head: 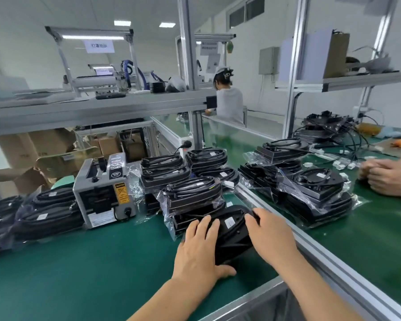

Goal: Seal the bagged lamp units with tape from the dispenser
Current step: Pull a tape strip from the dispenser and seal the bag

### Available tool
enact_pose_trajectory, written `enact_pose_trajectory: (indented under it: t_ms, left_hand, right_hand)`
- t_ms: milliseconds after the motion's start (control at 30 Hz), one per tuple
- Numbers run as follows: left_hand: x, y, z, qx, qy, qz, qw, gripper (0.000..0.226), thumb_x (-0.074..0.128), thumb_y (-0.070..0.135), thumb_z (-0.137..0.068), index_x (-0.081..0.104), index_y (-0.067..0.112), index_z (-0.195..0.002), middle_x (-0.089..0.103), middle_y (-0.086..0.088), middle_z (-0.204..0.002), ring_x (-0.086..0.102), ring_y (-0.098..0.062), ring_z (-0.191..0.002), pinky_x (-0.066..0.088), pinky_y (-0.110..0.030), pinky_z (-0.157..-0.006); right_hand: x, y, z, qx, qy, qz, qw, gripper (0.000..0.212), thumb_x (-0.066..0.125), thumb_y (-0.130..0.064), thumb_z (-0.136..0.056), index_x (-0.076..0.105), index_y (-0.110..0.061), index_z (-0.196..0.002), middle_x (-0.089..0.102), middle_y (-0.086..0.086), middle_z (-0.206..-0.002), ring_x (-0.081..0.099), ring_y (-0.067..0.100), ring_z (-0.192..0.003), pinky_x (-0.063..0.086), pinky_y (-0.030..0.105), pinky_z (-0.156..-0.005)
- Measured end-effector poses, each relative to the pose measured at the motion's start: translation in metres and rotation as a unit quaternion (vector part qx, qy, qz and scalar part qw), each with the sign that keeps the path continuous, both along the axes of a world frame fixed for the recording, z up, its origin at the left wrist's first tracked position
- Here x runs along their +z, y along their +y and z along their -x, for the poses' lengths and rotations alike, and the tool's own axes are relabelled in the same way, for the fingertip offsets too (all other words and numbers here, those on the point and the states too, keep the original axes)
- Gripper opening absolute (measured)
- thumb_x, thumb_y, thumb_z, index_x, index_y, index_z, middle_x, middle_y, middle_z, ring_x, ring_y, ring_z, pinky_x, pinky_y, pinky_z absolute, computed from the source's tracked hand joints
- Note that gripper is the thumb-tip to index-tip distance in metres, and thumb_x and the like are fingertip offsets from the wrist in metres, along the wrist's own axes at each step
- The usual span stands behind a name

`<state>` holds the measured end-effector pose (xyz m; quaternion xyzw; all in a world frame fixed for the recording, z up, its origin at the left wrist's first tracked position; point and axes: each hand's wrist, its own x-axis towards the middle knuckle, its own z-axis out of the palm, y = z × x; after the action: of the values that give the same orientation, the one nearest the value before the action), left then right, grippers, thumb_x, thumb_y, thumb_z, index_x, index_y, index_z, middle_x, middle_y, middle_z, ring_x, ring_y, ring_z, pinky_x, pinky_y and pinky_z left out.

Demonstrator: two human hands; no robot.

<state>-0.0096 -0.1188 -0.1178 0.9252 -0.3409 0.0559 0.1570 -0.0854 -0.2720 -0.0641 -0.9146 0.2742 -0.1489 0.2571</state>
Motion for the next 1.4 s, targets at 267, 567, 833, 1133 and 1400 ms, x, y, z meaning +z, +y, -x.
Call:
enact_pose_trajectory:
  t_ms: [267, 567, 833, 1133, 1400]
  left_hand:
    - [-0.006, 0.073, 0.024, 0.030, -0.014, 0.263, 0.964, 0.089, 0.059, 0.060, -0.062, 0.018, 0.051, -0.141, 0.016, 0.038, -0.151, 0.018, 0.011, -0.143, 0.023, 0.007, -0.091]
    - [-0.005, 0.162, 0.004, 0.200, -0.006, 0.424, 0.883, 0.093, 0.087, 0.021, -0.069, 0.027, 0.053, -0.132, 0.045, 0.014, -0.148, 0.043, -0.011, -0.137, 0.038, -0.035, -0.113]
    - [-0.014, 0.160, -0.017, 0.213, -0.135, 0.342, 0.905, 0.074, 0.082, 0.011, -0.071, 0.046, -0.016, -0.130, 0.051, -0.025, -0.134, 0.019, -0.001, -0.148, 0.017, -0.022, -0.113]
    - [0.001, 0.181, 0.005, 0.140, -0.035, 0.411, 0.900, 0.067, 0.057, 0.051, -0.072, 0.047, 0.030, -0.135, 0.043, 0.015, -0.143, 0.042, 0.002, -0.133, 0.033, -0.009, -0.104]
    - [0.079, 0.196, -0.062, 0.175, 0.163, 0.540, 0.807, 0.066, 0.070, 0.051, -0.076, 0.050, 0.024, -0.133, 0.068, 0.008, -0.116, 0.063, -0.004, -0.109, 0.046, -0.015, -0.090]
  right_hand:
    - [0.076, 0.063, 0.027, 0.192, -0.119, -0.007, 0.974, 0.032, 0.043, -0.034, -0.100, 0.069, -0.020, -0.113, 0.071, -0.009, -0.072, 0.065, 0.002, -0.066, 0.051, 0.025, -0.063]
    - [0.041, 0.148, -0.032, 0.273, -0.275, -0.418, 0.821, 0.095, 0.044, -0.101, -0.054, 0.037, -0.054, -0.136, 0.049, -0.036, -0.139, 0.040, -0.014, -0.132, 0.029, 0.031, -0.116]
    - [0.006, 0.230, -0.078, 0.309, -0.176, -0.425, 0.832, 0.073, 0.087, -0.020, -0.059, 0.057, -0.040, -0.122, 0.075, -0.008, -0.104, 0.071, 0.009, -0.097, 0.056, 0.025, -0.087]
    - [0.008, 0.196, -0.093, 0.373, -0.191, -0.328, 0.847, 0.056, 0.078, -0.010, -0.072, 0.065, -0.050, -0.109, 0.075, -0.015, -0.104, 0.070, 0.003, -0.098, 0.048, 0.010, -0.083]
    - [0.005, 0.179, -0.096, 0.427, -0.160, -0.300, 0.838, 0.064, 0.082, -0.008, -0.068, 0.061, -0.040, -0.120, 0.073, -0.015, -0.114, 0.068, 0.003, -0.107, 0.046, 0.006, -0.087]
